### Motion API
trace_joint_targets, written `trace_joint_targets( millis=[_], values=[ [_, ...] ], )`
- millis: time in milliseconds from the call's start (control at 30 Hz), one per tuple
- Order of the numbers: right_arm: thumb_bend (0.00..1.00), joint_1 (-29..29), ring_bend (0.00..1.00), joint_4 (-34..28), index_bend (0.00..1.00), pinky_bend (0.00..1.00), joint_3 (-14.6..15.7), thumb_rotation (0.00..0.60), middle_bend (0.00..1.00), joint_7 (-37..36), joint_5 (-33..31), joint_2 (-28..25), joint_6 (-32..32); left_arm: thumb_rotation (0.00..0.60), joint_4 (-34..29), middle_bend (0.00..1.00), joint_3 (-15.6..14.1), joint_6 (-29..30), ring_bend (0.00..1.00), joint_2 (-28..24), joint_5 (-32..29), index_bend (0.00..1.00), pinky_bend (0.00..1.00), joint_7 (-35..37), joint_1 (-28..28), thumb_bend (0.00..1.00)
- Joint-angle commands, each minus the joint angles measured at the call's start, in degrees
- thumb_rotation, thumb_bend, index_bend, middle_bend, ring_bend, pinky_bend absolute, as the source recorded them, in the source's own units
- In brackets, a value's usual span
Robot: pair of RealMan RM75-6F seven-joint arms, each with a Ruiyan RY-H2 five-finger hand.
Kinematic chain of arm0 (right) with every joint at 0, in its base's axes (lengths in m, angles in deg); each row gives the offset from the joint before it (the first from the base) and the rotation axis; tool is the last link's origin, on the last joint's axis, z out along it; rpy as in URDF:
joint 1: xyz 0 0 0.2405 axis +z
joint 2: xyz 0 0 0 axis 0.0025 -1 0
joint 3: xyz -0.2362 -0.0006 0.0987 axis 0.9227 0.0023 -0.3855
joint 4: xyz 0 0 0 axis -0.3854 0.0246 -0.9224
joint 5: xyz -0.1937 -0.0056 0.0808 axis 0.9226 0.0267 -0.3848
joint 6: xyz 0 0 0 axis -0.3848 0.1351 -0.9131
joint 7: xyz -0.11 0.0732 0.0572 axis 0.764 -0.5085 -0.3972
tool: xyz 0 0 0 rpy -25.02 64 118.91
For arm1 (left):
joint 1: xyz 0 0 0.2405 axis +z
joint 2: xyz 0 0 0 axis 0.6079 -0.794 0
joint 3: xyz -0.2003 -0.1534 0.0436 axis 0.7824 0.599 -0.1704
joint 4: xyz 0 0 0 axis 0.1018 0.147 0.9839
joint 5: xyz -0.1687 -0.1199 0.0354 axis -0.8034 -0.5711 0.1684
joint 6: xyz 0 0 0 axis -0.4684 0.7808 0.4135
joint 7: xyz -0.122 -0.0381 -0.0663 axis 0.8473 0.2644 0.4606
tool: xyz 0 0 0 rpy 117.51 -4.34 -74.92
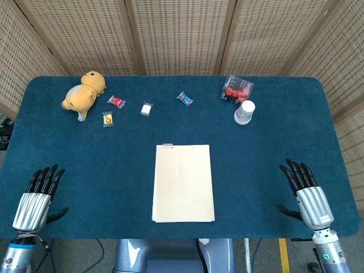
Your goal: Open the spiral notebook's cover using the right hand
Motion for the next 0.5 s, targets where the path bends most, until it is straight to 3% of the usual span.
trace_joint_targets(
  millis=[33, 500],
  values=[
    [0.07, 0.02, 0.0, -0.06, 0.0, 0.0, -0.04, 0.6, 0.0, 0.31, -0.24, 0.08, -0.29, 0.6, 0.0, 0.0, 0.03, 0.1, 0.0, -0.1, 0.02, 0.0, 0.05, 0.23, 0.03, 0.0],
    [0.07, -0.12, 0.0, -0.81, 0.0, 0.0, 0.31, 0.6, 0.0, -0.41, 0.72, -0.14, 0.04, 0.6, -0.5, 0.0, -0.03, 0.52, 0.0, -0.4, 0.51, 0.0, 0.05, 0.9, 0.15, 0.0]
  ],
)
